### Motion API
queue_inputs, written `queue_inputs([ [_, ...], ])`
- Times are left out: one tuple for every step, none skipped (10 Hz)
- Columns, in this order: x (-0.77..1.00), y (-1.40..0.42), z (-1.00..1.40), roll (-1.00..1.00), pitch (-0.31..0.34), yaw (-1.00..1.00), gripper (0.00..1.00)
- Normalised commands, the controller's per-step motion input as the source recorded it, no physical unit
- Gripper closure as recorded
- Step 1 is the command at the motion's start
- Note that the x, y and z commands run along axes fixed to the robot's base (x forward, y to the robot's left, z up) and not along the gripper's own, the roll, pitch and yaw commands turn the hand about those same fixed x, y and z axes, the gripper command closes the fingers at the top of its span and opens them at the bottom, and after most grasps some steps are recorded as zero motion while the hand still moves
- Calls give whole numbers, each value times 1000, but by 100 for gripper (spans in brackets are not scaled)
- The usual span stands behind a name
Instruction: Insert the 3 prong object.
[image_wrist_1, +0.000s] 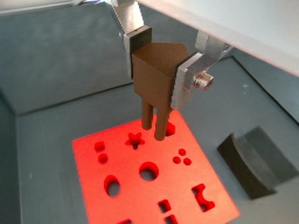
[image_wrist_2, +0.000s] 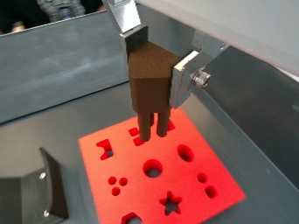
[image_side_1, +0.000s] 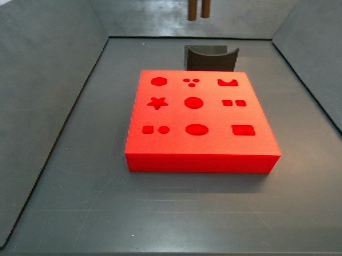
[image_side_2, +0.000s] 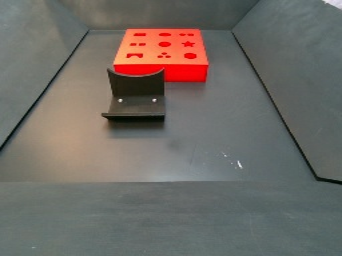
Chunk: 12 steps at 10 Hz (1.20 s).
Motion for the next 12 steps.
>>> queue_inputs([
  [289, 0, -69, 151, 0, 840, 100],
  [271, 0, -77, 163, 0, 849, 100],
  [257, 0, -97, 163, 6, 860, 100],
  [246, 0, -114, 153, 7, 874, 100],
  [234, 0, -123, 149, 7, 880, 100],
  [203, 0, -157, 137, 1, 903, 100],
  [109, 0, -243, 99, 0, 966, 100],
  [71, 0, -283, 83, 0, 991, 100],
  [71, 0, -280, 87, 0, 991, 100],
  [3, 0, -297, 89, 0, 1000, 100],
  [0, 0, -334, 76, 0, 1000, 100],
  [0, 0, -360, 67, 0, 1000, 100],
])
